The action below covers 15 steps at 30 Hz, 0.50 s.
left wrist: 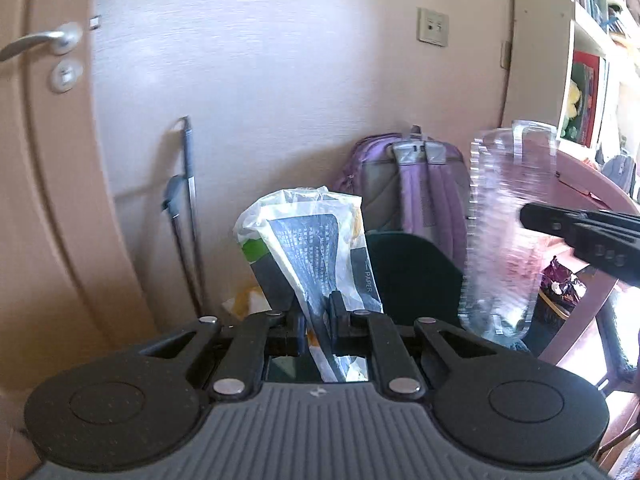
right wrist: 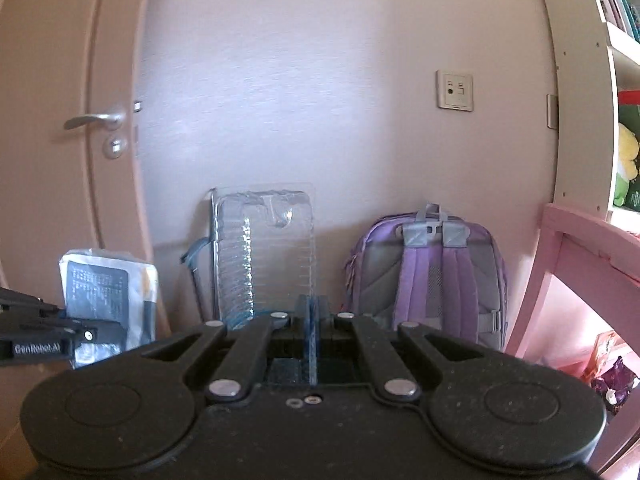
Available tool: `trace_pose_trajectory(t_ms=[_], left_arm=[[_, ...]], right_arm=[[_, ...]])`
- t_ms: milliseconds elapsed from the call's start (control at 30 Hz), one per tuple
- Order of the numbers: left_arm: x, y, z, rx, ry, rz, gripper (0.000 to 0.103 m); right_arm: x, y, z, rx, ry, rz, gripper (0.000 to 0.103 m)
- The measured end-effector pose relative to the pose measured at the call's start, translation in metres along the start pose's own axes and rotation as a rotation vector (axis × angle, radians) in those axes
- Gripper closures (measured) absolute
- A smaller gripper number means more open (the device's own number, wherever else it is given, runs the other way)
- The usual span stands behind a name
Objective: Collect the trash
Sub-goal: 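Lower the wrapper and tray into the teal bin and open both tools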
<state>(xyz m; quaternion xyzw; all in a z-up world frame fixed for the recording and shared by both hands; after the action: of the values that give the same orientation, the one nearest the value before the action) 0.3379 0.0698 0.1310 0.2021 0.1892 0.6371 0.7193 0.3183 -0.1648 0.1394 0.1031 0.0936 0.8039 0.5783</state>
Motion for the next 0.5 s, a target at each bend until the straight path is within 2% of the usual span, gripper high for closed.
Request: trace_pose_trajectory(t_ms=[200, 500], left_arm=[[-0.032, -0.05, 0.01, 0.08, -0.034, -0.008, 0.092], [-0.046, -0.113, -0.008, 0.19, -0.047, -0.009, 0.092]], right_arm=[[-0.013, -0.041, -0.01, 0.039, -0.015, -0.038, 0.103], [-0.022, -0.091, -0.044, 0.152, -0.006, -0.052, 0.103]])
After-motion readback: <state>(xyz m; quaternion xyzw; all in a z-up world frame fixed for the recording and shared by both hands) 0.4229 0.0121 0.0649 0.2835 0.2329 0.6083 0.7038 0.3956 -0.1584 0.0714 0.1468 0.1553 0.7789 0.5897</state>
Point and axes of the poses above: each gripper's, at about its wrist camera, not at the fingertips, and y roughly against the way its jaws point, x to its left, z to its top, the point moved 1 cm from there along -y, roughly the way its jaws point, and after that the axes turned 3 degrees about -y, right-handed, at the moved point
